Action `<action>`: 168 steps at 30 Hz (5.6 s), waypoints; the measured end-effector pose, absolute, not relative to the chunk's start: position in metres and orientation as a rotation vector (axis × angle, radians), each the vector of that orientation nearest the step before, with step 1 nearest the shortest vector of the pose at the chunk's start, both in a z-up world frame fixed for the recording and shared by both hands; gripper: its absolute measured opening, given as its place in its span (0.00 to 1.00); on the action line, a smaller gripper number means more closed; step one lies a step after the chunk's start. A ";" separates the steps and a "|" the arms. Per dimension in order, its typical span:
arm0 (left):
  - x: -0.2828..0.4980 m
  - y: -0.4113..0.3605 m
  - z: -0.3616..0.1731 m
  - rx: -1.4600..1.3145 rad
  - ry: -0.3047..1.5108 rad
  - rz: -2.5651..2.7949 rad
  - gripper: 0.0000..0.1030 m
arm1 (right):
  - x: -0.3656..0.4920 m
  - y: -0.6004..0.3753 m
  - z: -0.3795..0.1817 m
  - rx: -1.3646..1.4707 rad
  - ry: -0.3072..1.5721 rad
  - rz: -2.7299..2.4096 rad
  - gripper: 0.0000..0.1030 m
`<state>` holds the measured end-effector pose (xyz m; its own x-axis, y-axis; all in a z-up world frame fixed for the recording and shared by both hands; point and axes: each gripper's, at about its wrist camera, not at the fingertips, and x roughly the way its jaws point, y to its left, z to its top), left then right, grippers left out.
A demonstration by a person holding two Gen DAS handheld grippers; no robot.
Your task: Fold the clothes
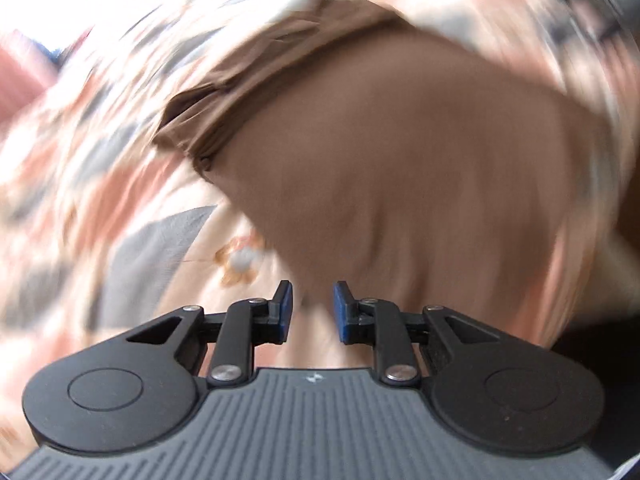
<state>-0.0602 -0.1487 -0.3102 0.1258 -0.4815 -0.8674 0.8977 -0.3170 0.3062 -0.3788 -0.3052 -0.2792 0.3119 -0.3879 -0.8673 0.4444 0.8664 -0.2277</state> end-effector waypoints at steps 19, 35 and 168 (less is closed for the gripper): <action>-0.073 -0.024 -0.415 1.546 -0.843 -1.738 0.40 | -0.453 -0.217 -0.374 -1.136 0.963 0.116 0.53; -0.074 -0.057 -0.386 1.658 -0.691 -1.933 0.05 | -0.410 -0.257 -0.345 -0.804 1.053 0.293 0.03; 0.157 -0.454 -0.326 0.287 0.880 -1.250 0.14 | -0.215 -0.603 -0.308 0.502 0.662 -0.813 0.30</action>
